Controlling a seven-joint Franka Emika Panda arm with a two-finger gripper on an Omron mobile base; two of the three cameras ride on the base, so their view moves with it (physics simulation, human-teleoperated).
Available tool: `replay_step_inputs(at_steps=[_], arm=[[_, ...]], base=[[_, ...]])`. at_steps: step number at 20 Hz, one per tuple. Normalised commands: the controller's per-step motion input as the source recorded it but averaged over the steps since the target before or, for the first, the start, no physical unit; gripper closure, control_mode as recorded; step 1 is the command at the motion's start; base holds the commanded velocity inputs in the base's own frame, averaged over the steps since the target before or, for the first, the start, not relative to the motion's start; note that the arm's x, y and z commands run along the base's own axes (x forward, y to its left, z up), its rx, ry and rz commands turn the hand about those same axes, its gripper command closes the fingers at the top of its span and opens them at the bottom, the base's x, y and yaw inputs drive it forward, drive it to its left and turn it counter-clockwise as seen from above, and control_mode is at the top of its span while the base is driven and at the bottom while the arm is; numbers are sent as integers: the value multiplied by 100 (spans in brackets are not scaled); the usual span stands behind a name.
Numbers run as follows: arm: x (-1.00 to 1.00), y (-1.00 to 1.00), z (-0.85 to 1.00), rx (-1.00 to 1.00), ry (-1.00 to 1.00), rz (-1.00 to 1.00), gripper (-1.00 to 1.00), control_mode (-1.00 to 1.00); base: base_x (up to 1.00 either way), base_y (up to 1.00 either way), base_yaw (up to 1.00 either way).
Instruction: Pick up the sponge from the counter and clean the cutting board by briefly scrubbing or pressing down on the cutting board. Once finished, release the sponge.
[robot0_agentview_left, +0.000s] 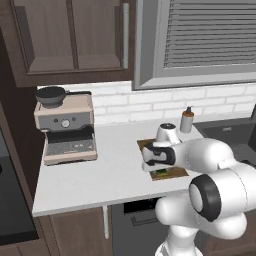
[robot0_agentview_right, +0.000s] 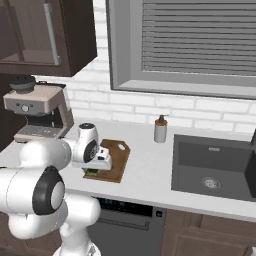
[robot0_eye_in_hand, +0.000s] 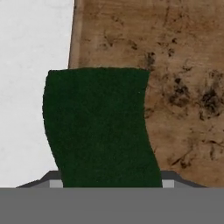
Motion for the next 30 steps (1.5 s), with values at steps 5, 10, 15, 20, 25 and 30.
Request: replay_step_inputs(at_steps=[5,10,15,20,25,30], arm=[[17,0,-11,0,0,0,100,-100],[25,0,-17,0,-1,0,100,-100],[32,0,-5,0,0,0,100,-100],[35,0,0,0,0,0,100,-100],[35,0,0,0,0,0,100,-100],[42,0,0,0,0,0,100,-100]], base=[[0,0,0],[0,0,0],[0,0,0],[0,0,0],[0,0,0],[0,0,0]])
